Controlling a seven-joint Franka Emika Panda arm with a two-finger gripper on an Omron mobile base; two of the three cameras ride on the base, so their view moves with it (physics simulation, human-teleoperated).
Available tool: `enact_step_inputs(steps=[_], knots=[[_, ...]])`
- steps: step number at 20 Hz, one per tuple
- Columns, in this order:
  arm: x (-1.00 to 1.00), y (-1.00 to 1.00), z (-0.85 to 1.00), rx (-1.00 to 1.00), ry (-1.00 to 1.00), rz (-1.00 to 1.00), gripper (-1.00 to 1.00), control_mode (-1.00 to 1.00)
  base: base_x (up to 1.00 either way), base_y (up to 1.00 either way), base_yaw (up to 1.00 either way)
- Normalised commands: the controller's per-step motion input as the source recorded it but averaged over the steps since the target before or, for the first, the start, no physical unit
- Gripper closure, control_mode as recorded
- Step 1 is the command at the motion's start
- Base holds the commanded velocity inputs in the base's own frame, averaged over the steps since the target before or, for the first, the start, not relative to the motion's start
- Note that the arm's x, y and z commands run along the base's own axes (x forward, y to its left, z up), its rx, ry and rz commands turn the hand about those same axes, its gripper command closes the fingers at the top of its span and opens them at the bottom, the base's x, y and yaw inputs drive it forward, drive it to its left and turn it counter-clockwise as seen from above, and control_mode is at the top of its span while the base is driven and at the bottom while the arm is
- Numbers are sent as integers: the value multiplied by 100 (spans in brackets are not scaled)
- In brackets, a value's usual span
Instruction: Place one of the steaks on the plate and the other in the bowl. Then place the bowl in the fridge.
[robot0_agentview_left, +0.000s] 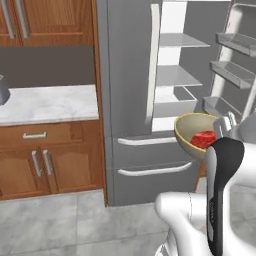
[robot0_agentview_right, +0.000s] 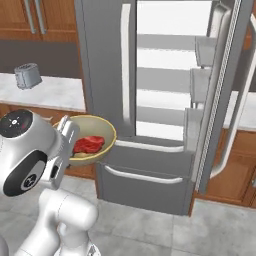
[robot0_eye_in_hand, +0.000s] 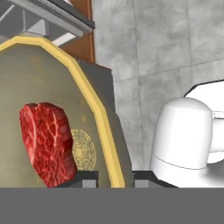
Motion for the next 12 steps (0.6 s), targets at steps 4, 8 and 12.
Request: enact_step_inputs(steps=[4, 8, 12], knots=[[0, 0, 0, 0, 0, 0, 100, 100, 74, 0, -7], [0, 0, 0, 0, 0, 0, 100, 100, 76, 0, -18], [0, 0, 0, 0, 0, 0, 100, 100, 75, 0, -17]])
